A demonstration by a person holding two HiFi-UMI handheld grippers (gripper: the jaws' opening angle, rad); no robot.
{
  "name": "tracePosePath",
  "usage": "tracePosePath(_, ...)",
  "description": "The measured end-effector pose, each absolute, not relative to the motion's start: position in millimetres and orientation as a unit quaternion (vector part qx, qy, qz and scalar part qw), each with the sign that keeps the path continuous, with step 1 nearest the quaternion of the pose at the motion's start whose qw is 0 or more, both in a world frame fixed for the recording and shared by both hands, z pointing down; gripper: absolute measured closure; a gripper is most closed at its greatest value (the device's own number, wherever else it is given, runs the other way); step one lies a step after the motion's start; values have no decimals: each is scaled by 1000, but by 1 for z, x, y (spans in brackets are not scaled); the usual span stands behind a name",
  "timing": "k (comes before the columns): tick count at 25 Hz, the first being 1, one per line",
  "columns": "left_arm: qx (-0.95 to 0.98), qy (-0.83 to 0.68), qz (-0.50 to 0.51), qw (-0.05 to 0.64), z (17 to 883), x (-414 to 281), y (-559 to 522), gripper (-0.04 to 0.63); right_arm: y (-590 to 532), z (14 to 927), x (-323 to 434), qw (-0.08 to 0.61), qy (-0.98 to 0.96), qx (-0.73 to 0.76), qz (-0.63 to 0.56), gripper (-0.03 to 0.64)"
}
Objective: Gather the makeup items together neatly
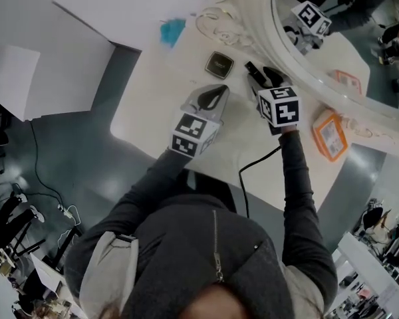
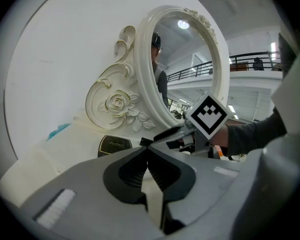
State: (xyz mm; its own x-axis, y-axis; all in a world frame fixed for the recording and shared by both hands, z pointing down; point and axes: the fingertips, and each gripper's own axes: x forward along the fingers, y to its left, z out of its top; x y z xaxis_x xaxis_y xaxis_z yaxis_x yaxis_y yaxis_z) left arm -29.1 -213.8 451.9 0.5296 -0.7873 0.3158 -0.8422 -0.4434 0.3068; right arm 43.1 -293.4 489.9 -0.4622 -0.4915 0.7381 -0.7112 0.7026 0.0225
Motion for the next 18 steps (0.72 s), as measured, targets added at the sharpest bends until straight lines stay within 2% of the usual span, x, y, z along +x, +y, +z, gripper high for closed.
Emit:
tracePosePath(11,846,-483,61,218,450,-33,-210,586,-290,496,41,367,-834,367,187,454)
tracePosePath(14,846,-482,59,219,449,-32,-209,586,-288,496,37,369,-836,364,182,509)
tracePosePath(18,847,-481,57,219,447,-32,-204,586,-287,495,37,370,-830,377,178,514)
